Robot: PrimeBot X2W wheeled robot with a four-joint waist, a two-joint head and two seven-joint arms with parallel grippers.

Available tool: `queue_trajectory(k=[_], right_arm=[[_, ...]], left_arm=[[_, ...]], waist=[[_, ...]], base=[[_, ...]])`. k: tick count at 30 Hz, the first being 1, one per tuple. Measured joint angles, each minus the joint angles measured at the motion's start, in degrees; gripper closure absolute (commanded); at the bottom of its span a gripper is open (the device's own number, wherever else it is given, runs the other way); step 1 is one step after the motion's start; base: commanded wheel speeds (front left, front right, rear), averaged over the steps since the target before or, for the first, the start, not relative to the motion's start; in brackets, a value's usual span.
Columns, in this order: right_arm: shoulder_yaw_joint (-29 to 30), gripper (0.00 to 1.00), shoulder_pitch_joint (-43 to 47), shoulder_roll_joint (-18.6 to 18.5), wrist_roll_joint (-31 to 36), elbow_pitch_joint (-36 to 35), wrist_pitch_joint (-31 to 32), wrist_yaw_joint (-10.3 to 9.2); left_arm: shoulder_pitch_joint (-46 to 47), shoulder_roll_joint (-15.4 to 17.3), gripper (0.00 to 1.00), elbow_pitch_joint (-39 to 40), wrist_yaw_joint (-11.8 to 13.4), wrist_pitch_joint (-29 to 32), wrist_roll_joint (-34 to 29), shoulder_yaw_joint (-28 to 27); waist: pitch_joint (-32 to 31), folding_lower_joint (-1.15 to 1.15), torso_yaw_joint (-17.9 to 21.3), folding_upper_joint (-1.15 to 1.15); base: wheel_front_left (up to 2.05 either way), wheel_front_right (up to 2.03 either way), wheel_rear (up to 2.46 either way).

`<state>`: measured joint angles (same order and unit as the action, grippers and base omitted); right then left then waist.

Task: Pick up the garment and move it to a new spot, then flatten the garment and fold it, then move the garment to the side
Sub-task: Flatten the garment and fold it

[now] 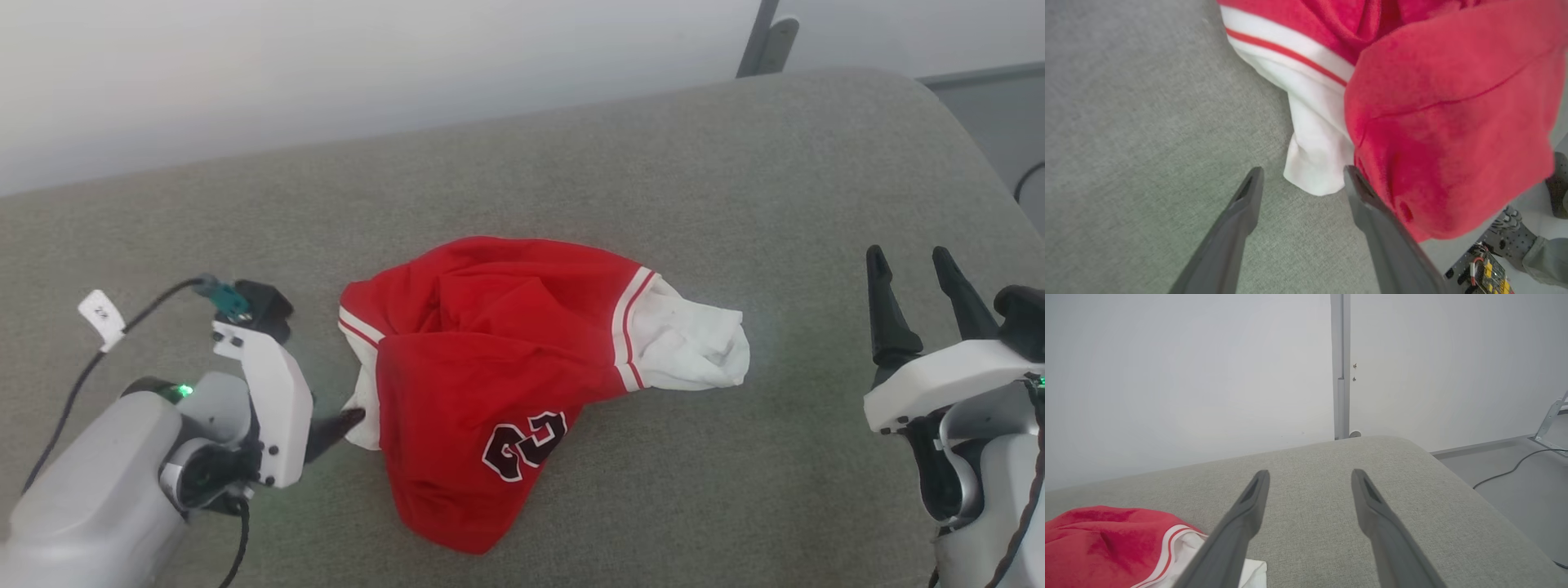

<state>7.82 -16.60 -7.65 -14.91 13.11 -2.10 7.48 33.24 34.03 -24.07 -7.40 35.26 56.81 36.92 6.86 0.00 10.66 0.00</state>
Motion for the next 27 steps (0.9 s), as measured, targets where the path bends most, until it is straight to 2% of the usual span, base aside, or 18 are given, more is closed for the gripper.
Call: queue_trajectory(k=[6,15,16,17,18,27], right_arm=[[0.0,0.0,0.1,0.7,0.3,-0.7,-0.9,0.0],[-0.5,0.0,-0.7,1.2,0.3,-0.3,-1.4,0.0],[-0.5,0.0,-0.9,1.2,0.3,-0.2,-1.4,0.0],[-0.6,0.0,-1.1,1.2,0.4,-0.2,-1.4,0.0],[-0.7,0.0,-1.3,1.2,0.4,-0.2,-1.4,0.0],[-0.9,0.0,-1.6,0.7,0.4,0.6,-1.9,0.0]], left_arm=[[1.8,-1.9,0.0,-5.1,0.0,2.5,0.0,1.7],[6.1,-5.8,0.0,-13.6,0.0,2.5,-0.5,4.8],[6.7,-6.2,0.52,-14.5,0.0,2.5,-0.6,5.3],[7.1,-6.6,0.92,-15.2,0.0,2.5,-0.7,5.9],[7.6,-6.8,1.0,-15.9,-0.1,2.4,-0.7,6.3],[9.1,-7.6,1.0,-18.8,-0.2,-1.9,1.8,7.3]], waist=[[1.3,0.0,0.8,0.0],[3.4,0.0,0.8,0.0],[3.6,0.0,0.8,0.0],[3.7,0.0,0.7,0.0],[3.8,0.0,0.7,0.0],[3.6,0.0,-0.9,0.0]], base=[[0.0,0.0,0.0],[0.0,0.0,0.0],[0.0,0.0,0.0],[0.0,0.0,0.0],[0.0,0.0,0.0],[0.0,0.0,0.0]])
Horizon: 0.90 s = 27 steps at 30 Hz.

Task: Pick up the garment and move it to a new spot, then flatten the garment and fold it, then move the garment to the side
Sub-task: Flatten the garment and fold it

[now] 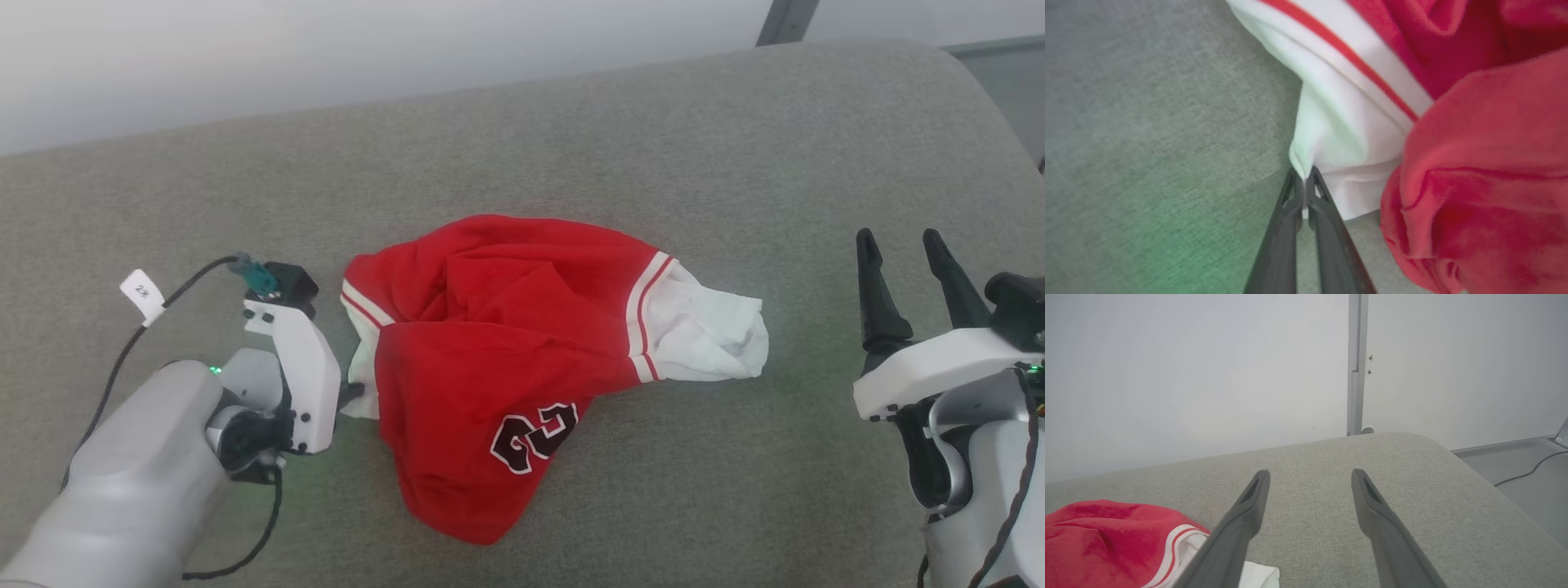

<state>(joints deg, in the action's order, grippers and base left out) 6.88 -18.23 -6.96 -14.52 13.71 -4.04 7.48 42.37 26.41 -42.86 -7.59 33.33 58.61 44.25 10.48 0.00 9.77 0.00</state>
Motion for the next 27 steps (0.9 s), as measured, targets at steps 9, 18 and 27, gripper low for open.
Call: queue_trajectory(k=[9,18,27], right_arm=[[0.8,0.0,1.6,-0.5,0.5,0.5,0.3,0.01],[1.0,0.0,3.1,-0.4,1.1,-0.7,1.6,0.0],[0.6,0.0,3.9,-0.3,1.1,-1.6,2.6,0.0]], left_arm=[[1.3,5.5,1.0,1.4,0.0,-3.8,2.0,-1.4],[0.5,12.4,1.0,2.1,3.1,-5.3,2.5,-4.4],[-5.1,13.0,1.0,-1.9,6.1,-4.6,5.4,-5.4]], waist=[[-2.4,0.0,-3.3,0.0],[-4.9,0.0,-6.1,0.0],[-4.9,0.0,-6.1,0.0]], base=[[0.0,0.0,0.0],[0.0,0.0,0.0],[0.0,0.0,0.0]])
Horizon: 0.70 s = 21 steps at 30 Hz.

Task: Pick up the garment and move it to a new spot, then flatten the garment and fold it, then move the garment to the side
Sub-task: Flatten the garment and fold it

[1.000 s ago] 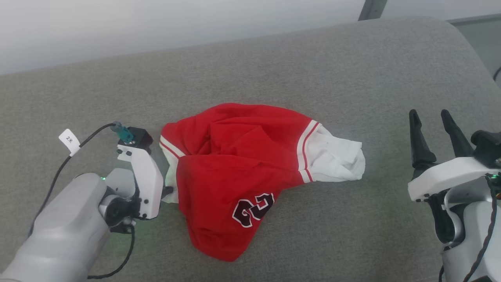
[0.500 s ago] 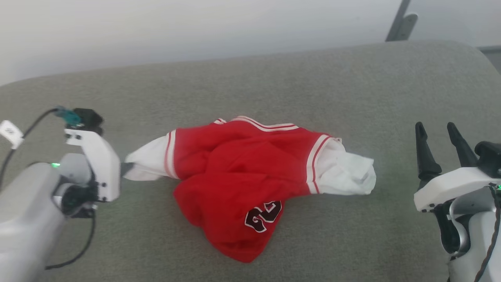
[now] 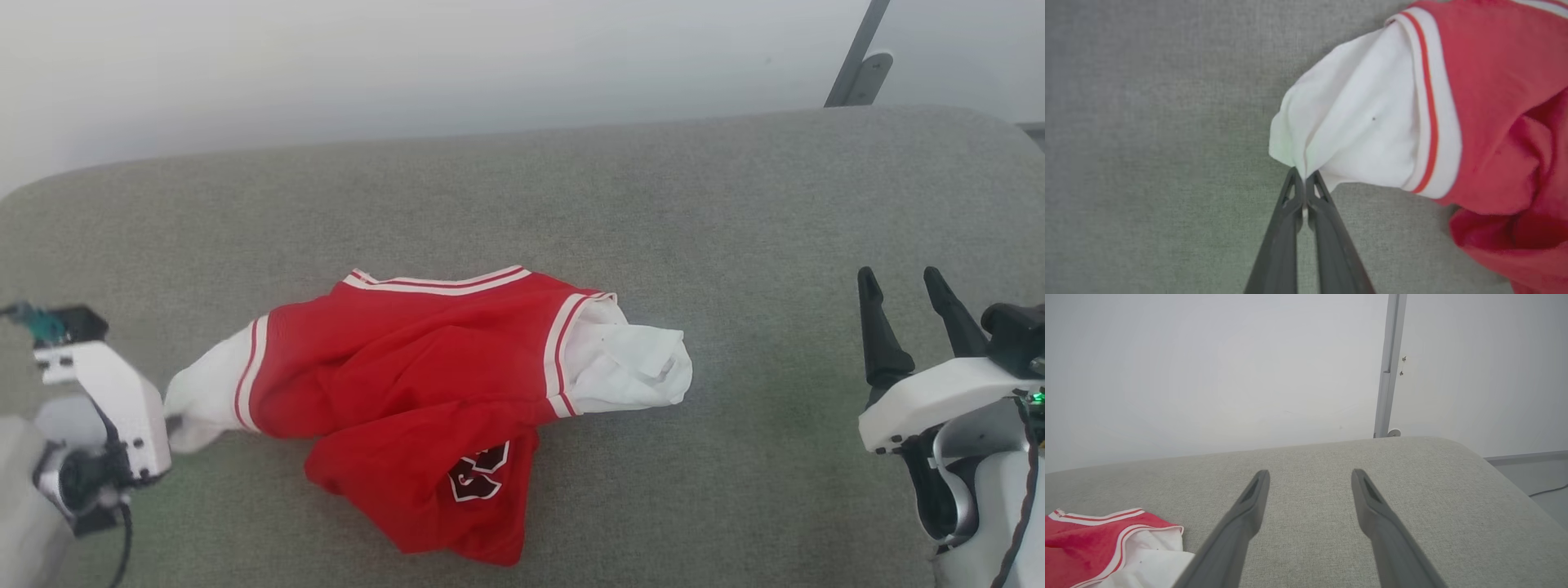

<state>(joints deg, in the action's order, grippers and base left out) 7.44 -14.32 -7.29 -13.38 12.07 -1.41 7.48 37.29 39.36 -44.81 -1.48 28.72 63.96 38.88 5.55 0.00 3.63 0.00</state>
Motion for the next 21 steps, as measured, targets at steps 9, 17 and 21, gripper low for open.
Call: queue_trajectory(k=[9,17,21], right_arm=[[0.1,0.0,0.0,-0.3,-0.2,-0.5,0.5,0.0],[0.4,0.0,0.0,-0.4,-0.2,-0.9,0.5,0.0],[0.6,0.0,-0.1,-0.4,-0.2,-1.1,0.5,0.0]], left_arm=[[-2.6,-3.2,0.0,-3.3,-0.4,1.4,4.2,-1.5],[0.0,-0.8,0.0,-0.8,0.0,2.7,4.3,-2.2],[2.2,0.6,0.0,2.3,1.5,3.6,3.8,-2.5]], waist=[[1.3,0.0,0.2,0.0],[1.7,0.0,-0.4,0.0],[2.0,0.0,-0.8,0.0]], base=[[0.0,0.0,0.0],[0.0,0.0,0.0],[0.0,0.0,0.0]])
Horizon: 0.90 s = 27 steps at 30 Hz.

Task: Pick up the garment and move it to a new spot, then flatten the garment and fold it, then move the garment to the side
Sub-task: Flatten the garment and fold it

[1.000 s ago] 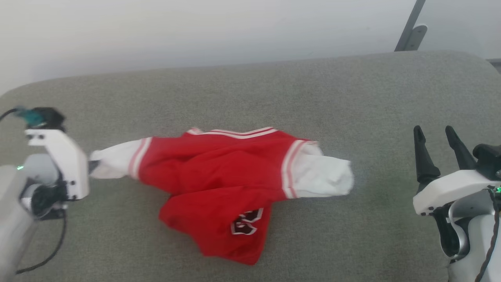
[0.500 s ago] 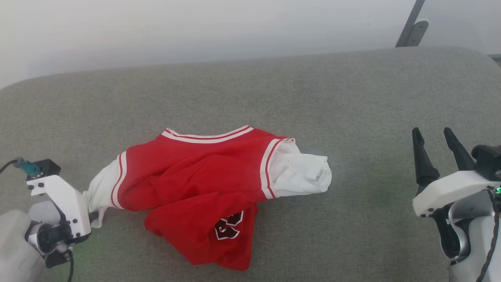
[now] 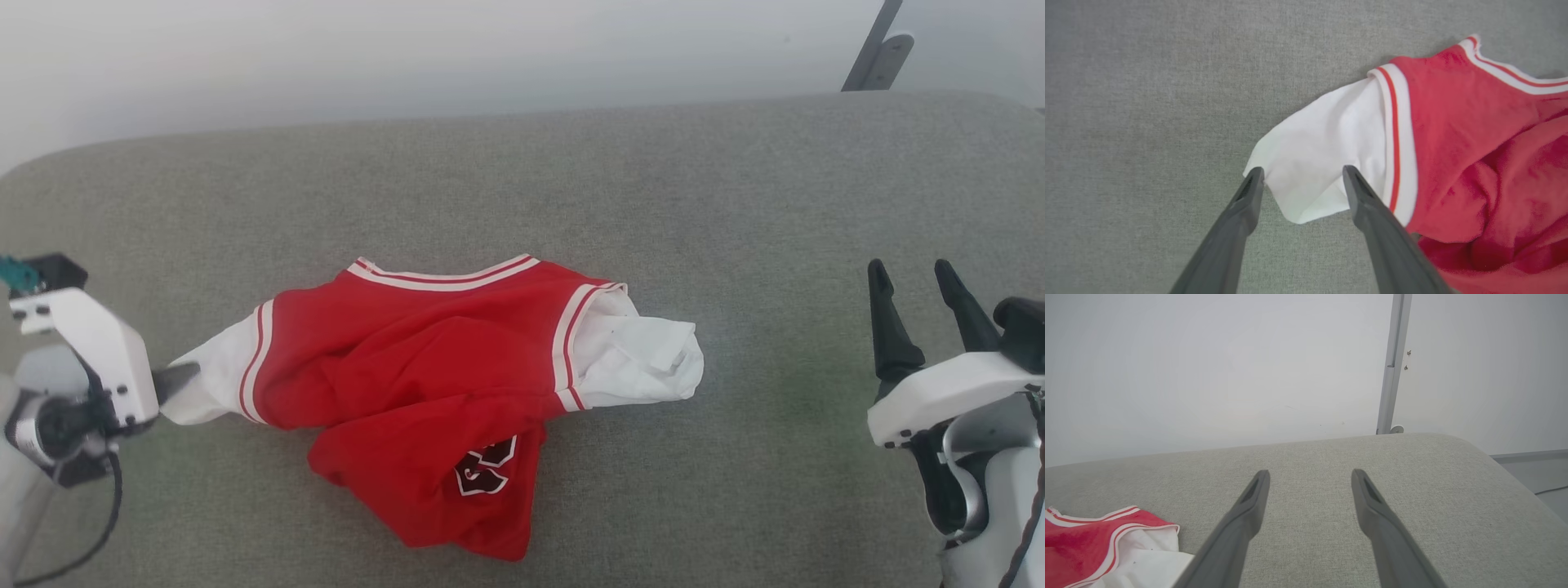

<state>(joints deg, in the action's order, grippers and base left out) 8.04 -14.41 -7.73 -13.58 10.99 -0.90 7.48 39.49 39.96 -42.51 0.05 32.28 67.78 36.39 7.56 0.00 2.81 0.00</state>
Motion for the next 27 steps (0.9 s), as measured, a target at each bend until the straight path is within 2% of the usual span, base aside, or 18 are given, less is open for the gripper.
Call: queue_trajectory(k=[6,12,20,27], right_arm=[[-0.5,0.0,-1.0,0.0,0.0,-0.5,0.2,0.0],[-1.2,0.0,-2.1,0.0,-0.5,-0.8,0.2,0.0],[-1.1,0.0,-2.8,-0.9,-0.7,-0.8,0.2,0.0],[-1.5,0.0,-2.9,-1.3,-1.0,-0.9,0.7,0.0]], left_arm=[[2.8,1.4,0.0,3.1,2.2,1.7,-1.5,0.5],[4.6,2.2,0.0,2.6,2.7,3.3,-4.4,2.5],[4.9,2.7,0.0,-2.0,1.2,4.2,-6.9,5.2],[5.4,1.3,0.0,-6.5,0.0,3.1,-7.5,5.8]], waist=[[1.1,0.0,0.1,0.0],[3.0,0.0,1.2,0.0],[5.5,0.0,2.9,0.0],[6.5,0.0,3.3,0.0]], base=[[0.0,0.0,0.0],[0.0,0.0,0.0],[0.0,0.0,0.0],[0.0,0.0,0.0]])
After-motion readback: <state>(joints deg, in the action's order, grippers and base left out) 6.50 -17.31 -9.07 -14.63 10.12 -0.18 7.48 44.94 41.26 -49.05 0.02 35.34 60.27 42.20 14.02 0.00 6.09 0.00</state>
